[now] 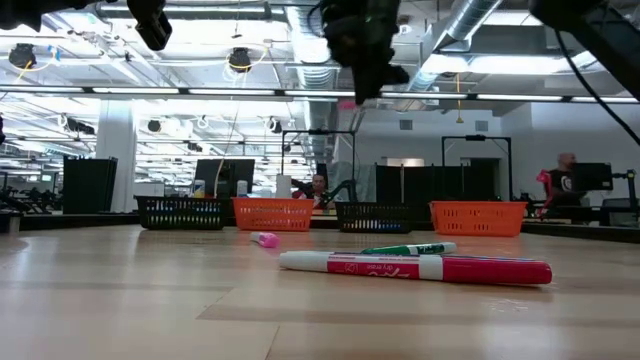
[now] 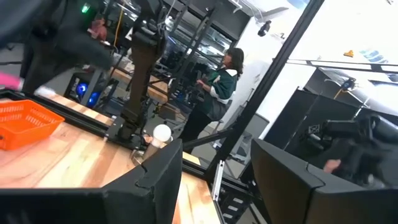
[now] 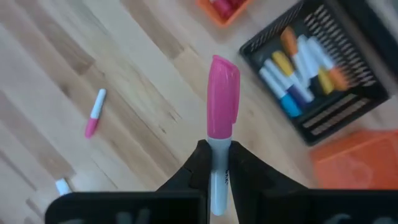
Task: Pick & Place Markers
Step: Put the right pink mini highlighter pen into the right black bin
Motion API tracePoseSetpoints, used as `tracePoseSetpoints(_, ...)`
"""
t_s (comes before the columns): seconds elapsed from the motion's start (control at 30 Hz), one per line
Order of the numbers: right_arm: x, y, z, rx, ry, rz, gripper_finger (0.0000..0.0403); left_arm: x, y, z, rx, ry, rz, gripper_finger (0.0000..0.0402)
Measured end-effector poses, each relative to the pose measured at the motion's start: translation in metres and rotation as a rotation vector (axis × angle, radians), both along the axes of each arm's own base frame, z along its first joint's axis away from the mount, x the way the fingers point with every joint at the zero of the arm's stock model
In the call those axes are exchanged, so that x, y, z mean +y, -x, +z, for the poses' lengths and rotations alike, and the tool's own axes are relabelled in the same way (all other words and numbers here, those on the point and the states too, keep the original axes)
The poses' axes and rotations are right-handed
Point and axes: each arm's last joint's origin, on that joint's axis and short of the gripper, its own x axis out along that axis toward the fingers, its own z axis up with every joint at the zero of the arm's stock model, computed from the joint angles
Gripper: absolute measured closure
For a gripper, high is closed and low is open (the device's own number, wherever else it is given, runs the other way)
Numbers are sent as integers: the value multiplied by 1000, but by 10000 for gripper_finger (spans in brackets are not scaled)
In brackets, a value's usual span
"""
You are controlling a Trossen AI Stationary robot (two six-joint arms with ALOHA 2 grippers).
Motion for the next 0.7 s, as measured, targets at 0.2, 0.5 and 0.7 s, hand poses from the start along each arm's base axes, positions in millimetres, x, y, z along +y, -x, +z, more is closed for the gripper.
tracePoseSetpoints(0.2, -21, 29, 31, -138, 27, 201, 380, 1, 0, 0, 0, 5, 29, 211)
tracePoseSetpoints(0.5, -44, 48, 46, -480, -148, 530, 382, 2, 0, 0, 1, 10, 52, 211)
tracePoseSetpoints(0.7, -49, 50, 46, -521, -140, 596, 373, 3, 0, 0, 0, 22, 95, 211)
